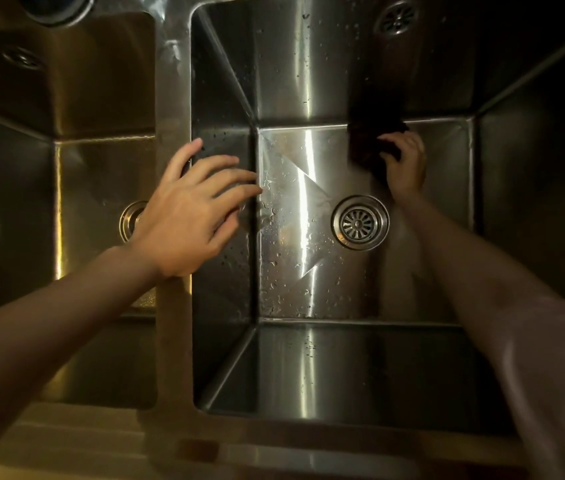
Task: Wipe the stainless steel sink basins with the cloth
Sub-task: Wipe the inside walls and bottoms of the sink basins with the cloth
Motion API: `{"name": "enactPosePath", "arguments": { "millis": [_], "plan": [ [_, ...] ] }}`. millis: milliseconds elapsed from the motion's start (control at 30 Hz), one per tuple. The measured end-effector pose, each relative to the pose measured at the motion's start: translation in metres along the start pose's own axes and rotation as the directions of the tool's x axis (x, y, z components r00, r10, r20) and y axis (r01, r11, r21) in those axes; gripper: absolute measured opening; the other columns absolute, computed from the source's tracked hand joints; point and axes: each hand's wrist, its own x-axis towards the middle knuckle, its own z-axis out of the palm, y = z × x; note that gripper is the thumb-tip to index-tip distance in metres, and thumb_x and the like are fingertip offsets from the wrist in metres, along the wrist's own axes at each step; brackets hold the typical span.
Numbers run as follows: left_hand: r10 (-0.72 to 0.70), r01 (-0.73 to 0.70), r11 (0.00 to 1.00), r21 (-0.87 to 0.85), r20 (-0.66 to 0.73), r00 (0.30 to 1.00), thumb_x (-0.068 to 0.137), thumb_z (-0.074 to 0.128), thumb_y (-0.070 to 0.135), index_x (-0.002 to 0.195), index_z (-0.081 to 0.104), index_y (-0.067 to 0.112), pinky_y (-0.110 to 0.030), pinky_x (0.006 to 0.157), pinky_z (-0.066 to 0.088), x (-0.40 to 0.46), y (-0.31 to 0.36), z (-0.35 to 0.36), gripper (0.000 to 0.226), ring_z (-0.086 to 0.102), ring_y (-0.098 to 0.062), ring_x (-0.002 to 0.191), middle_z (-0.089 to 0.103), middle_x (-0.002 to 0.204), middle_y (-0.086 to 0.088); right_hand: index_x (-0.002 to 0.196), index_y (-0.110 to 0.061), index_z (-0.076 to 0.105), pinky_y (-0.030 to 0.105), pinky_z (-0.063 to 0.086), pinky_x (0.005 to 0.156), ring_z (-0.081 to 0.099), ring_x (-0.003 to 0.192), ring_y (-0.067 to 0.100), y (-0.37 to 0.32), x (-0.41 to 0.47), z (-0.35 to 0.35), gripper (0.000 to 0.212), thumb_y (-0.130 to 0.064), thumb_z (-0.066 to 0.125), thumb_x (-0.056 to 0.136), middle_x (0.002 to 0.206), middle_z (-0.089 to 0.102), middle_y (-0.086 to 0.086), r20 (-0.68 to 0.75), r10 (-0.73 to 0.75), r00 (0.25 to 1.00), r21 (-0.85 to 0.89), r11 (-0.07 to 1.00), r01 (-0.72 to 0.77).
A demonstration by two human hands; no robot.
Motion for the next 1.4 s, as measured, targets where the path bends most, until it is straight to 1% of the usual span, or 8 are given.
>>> {"name": "enactPosePath", "arguments": {
  "millis": [233, 400, 667, 800, 1000, 1133, 1300, 1400],
  "plan": [
    [0.008, -0.008, 1.0, -0.024, -0.022, 1.0, 0.092, 0.04, 0.029, 0.128, 0.059, 0.019, -0.046, 0.118, 0.006, -0.001, 0.001, -0.001, 0.042, 0.042, -0.024, 0.133, 0.058, 0.132, -0.001, 0.111, -0.012, 0.069, 0.014, 0.023, 0.108, 0.041, 0.13, 0.025, 0.0, -0.007, -0.006, 0.035, 0.002, 0.061, 0.08, 0.12, 0.064, 0.008, 0.002, 0.005, 1.0, 0.028, 1.0, -0.005],
    [0.012, -0.013, 1.0, -0.022, -0.015, 1.0, 0.092, 0.037, 0.029, 0.128, 0.059, 0.019, -0.051, 0.118, 0.01, 0.0, 0.001, -0.001, 0.043, 0.043, -0.025, 0.132, 0.058, 0.133, -0.002, 0.106, -0.01, 0.07, 0.033, 0.032, 0.112, 0.043, 0.128, 0.028, 0.008, -0.055, -0.005, 0.037, 0.008, 0.058, 0.076, 0.116, 0.065, 0.009, -0.063, 0.013, 0.998, 0.053, 0.999, -0.01],
    [0.01, -0.01, 0.999, -0.036, -0.006, 1.0, 0.093, 0.037, 0.029, 0.127, 0.06, 0.019, -0.05, 0.118, 0.008, 0.0, 0.0, 0.001, 0.042, 0.042, -0.024, 0.133, 0.058, 0.133, -0.002, 0.113, -0.015, 0.068, 0.019, 0.023, 0.11, 0.042, 0.13, 0.024, 0.006, 0.008, -0.017, 0.036, -0.001, 0.06, 0.081, 0.123, 0.064, 0.005, -0.089, 0.129, 0.988, 0.023, 0.992, -0.127],
    [0.011, -0.011, 0.999, -0.036, -0.002, 1.0, 0.092, 0.037, 0.03, 0.127, 0.059, 0.019, -0.049, 0.118, 0.008, 0.001, -0.001, 0.001, 0.043, 0.042, -0.024, 0.133, 0.058, 0.134, -0.002, 0.11, -0.016, 0.069, 0.016, 0.023, 0.109, 0.041, 0.131, 0.022, 0.005, 0.001, -0.011, 0.036, 0.001, 0.061, 0.079, 0.121, 0.064, 0.002, -0.113, 0.152, 0.982, 0.043, 0.988, -0.148],
    [0.014, -0.013, 0.999, -0.051, 0.002, 1.0, 0.093, 0.038, 0.031, 0.127, 0.06, 0.017, -0.051, 0.118, 0.01, 0.0, 0.001, 0.0, 0.043, 0.043, -0.025, 0.132, 0.058, 0.133, -0.004, 0.106, -0.016, 0.069, 0.02, 0.028, 0.11, 0.039, 0.132, 0.022, 0.013, -0.059, 0.0, 0.038, 0.008, 0.056, 0.079, 0.119, 0.063, 0.002, -0.142, 0.102, 0.985, 0.031, 0.995, -0.099],
    [0.007, -0.006, 0.999, -0.047, 0.022, 1.0, 0.093, 0.037, 0.031, 0.127, 0.06, 0.018, -0.051, 0.118, 0.009, 0.001, 0.001, -0.002, 0.043, 0.042, -0.024, 0.133, 0.058, 0.134, -0.003, 0.112, -0.015, 0.068, 0.021, 0.025, 0.111, 0.039, 0.133, 0.023, 0.015, -0.044, -0.009, 0.037, 0.005, 0.055, 0.083, 0.123, 0.062, 0.004, -0.117, 0.078, 0.99, -0.029, 0.996, -0.081],
    [0.003, -0.002, 0.998, -0.064, 0.017, 1.0, 0.093, 0.037, 0.03, 0.126, 0.061, 0.017, -0.051, 0.118, 0.009, 0.0, 0.003, -0.003, 0.043, 0.042, -0.024, 0.133, 0.058, 0.133, -0.002, 0.118, -0.023, 0.064, 0.022, 0.029, 0.111, 0.038, 0.135, 0.017, 0.02, 0.007, -0.034, 0.04, -0.003, 0.056, 0.085, 0.134, 0.054, 0.001, -0.23, 0.255, 0.939, -0.003, 0.965, -0.262],
    [0.001, 0.0, 0.998, -0.068, 0.017, 1.0, 0.093, 0.037, 0.03, 0.126, 0.061, 0.017, -0.051, 0.118, 0.009, 0.001, 0.002, -0.003, 0.043, 0.042, -0.024, 0.133, 0.058, 0.133, -0.003, 0.117, -0.025, 0.063, 0.019, 0.027, 0.11, 0.037, 0.135, 0.015, 0.024, 0.007, -0.04, 0.04, -0.003, 0.057, 0.084, 0.136, 0.052, 0.001, -0.193, 0.275, 0.942, -0.024, 0.958, -0.285]
  ]
}}
